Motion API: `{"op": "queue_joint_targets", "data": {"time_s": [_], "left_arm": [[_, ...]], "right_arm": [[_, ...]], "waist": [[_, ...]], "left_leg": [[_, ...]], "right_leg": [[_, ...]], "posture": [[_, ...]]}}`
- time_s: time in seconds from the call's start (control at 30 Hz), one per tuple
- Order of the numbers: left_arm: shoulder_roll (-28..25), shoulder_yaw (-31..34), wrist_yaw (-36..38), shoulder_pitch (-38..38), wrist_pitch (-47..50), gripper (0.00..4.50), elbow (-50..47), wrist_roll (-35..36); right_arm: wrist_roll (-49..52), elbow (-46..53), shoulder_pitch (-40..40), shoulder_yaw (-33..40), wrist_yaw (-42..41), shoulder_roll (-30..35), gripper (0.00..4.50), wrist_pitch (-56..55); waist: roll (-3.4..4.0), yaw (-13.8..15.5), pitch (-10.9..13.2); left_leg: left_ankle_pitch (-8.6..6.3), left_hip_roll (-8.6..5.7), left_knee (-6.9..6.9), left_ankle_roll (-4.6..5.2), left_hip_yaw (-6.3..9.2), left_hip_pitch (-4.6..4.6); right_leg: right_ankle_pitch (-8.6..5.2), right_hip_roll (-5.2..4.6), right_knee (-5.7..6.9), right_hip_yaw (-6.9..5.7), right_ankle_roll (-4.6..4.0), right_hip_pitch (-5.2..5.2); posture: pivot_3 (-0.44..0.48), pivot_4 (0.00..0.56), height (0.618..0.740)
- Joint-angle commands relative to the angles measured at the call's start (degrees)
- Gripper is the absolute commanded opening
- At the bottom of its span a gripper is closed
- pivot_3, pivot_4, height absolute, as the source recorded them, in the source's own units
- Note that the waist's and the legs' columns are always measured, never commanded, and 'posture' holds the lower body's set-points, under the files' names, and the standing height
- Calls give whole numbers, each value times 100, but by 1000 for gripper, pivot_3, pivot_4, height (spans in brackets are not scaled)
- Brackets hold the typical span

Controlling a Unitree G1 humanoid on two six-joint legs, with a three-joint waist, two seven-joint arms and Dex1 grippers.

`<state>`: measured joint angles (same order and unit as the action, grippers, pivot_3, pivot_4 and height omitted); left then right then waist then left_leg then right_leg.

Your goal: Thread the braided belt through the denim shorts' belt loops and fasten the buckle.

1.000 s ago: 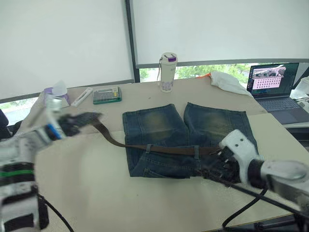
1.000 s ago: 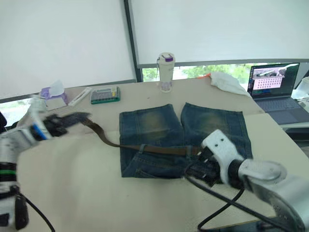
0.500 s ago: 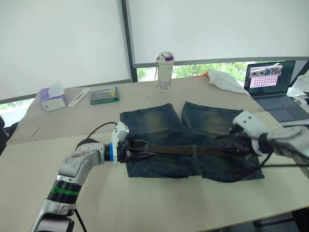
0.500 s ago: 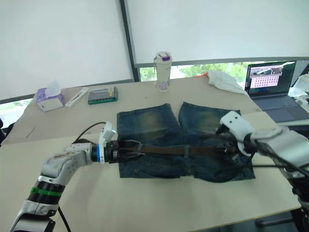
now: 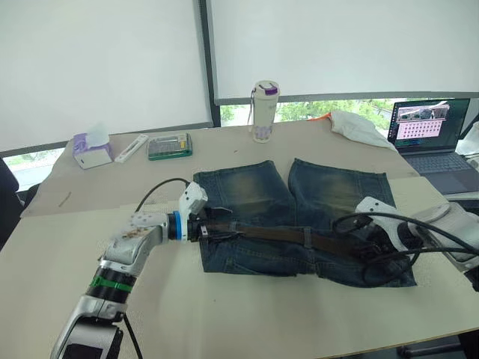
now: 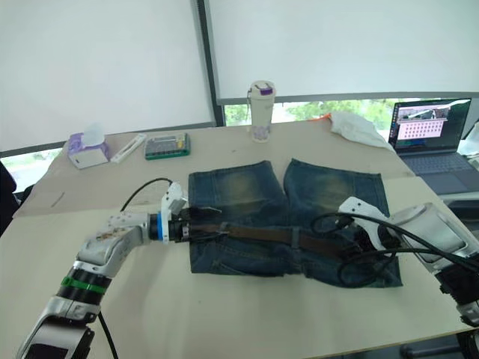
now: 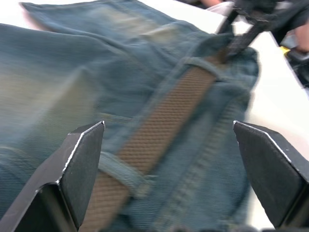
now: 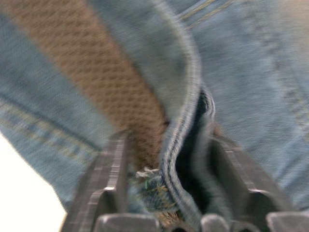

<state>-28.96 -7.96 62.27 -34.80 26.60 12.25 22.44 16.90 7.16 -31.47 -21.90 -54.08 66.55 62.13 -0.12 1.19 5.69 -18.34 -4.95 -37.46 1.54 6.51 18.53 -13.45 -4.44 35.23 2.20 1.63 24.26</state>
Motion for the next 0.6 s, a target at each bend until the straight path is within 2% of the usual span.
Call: {"op": "queue_joint_targets", "data": {"time_s": [0.03,0.13,0.23,0.33,0.43,0.53,0.6], "left_arm": [[90,-204,198,-516,-343,4500,596,-365],[132,-810,722,-945,-596,4500,1364,-924],[287,-1165,942,-1264,-978,4500,2156,-1379],[490,-1497,1134,-1466,-1477,3663,2863,-1831],[575,-1474,1092,-1515,-1946,2639,3283,-2051],[629,-1270,710,-1630,-2460,1675,3621,-2202],[616,-1135,204,-1817,-2876,1015,3961,-2386]], "right_arm": [[-106,592,230,352,271,54,887,165],[15,1289,520,1008,631,-116,15,446],[104,1897,768,1484,873,-266,12,727],[228,2653,1110,2075,1115,-402,12,1170],[256,3045,1299,2396,1384,-641,12,1377],[82,3058,1303,2447,1798,-996,12,1175],[-183,2728,1081,2234,2150,-1252,12,809]], "waist": [[-1,12,0],[-1,11,0],[0,-16,0],[-1,-22,0],[-2,-30,-2],[-3,-37,-2],[-3,-39,-3]], "left_leg": [[0,-1,-1,0,0,1],[-2,-2,-15,2,0,5],[-2,-2,-26,3,0,19],[-3,-1,-30,5,2,28],[-5,-2,-34,8,6,32],[-7,-2,-35,11,5,30],[-6,-3,-37,11,4,27]], "right_leg": [[0,0,1,-1,0,-1],[1,1,3,-6,2,-1],[1,2,12,-7,2,8],[1,3,13,-8,2,13],[2,1,12,-5,3,11],[2,1,12,-1,4,10],[2,1,16,0,4,10]], "posture": [[0,150,740],[0,150,740],[0,150,740],[0,150,740],[0,150,740],[0,150,740],[0,150,740]]}}
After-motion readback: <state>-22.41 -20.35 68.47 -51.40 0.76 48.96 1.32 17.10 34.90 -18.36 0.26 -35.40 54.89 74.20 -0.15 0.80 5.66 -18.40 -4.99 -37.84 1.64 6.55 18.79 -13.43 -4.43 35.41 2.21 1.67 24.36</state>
